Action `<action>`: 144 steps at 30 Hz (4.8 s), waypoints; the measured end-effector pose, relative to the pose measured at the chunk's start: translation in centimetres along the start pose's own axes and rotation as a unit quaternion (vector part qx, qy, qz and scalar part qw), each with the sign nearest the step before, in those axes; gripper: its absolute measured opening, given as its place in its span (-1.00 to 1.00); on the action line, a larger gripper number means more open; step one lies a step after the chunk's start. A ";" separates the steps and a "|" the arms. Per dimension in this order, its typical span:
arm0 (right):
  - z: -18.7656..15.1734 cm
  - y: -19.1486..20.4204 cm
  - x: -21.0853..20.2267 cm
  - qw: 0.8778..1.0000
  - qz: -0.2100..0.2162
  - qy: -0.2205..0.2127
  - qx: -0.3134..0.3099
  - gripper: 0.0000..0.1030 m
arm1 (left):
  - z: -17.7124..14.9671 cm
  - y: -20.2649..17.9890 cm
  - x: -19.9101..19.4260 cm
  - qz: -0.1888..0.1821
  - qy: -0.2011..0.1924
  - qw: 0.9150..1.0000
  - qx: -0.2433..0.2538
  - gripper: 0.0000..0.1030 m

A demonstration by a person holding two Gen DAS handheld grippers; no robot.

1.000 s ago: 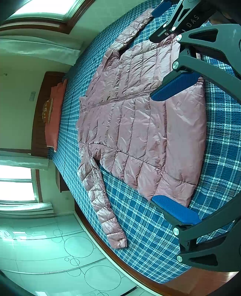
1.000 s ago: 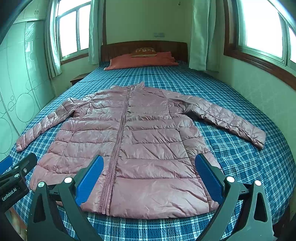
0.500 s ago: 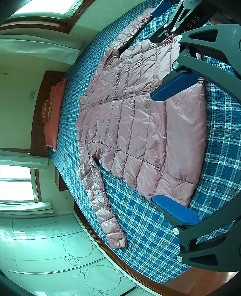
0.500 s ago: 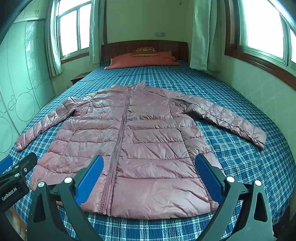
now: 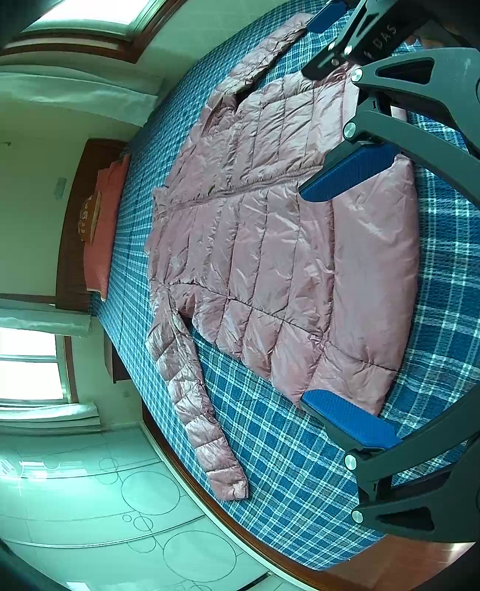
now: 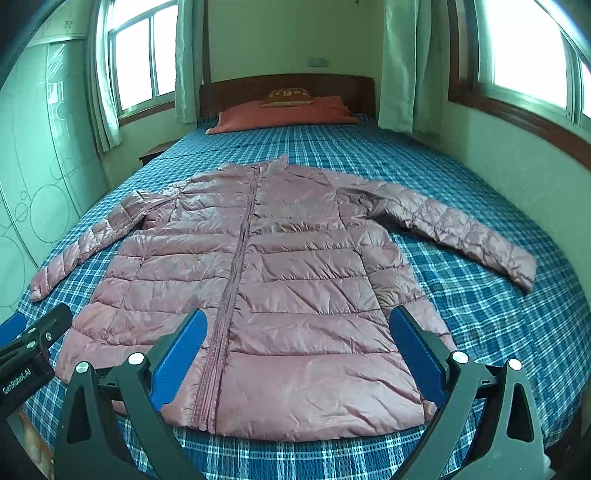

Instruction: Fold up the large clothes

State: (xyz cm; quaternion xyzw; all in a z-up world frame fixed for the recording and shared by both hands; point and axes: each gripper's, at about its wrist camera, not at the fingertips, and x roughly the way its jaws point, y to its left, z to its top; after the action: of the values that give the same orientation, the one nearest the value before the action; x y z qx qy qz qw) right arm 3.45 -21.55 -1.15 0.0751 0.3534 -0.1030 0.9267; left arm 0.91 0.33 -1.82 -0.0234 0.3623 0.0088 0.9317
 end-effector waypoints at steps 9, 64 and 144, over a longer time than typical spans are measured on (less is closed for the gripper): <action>1.0 -9.0 4.4 0.989 0.033 0.021 0.146 0.90 | 1.9 2.7 4.9 0.004 0.026 0.998 -0.059 0.96; 18.7 -9.8 22.6 0.970 0.107 -0.068 0.206 -0.73 | 1.9 14.6 19.4 0.216 0.110 0.961 -0.133 0.67; 15.2 -3.7 32.4 0.998 -0.018 0.066 0.018 0.13 | 1.3 18.6 19.0 0.162 0.087 0.964 -0.193 0.83</action>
State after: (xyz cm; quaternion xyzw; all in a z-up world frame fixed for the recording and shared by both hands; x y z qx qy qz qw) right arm 35.93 -32.80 -11.92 0.0915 0.4129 -0.1210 0.8980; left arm 15.17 18.99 -14.39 -0.1443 0.4320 0.2276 0.8607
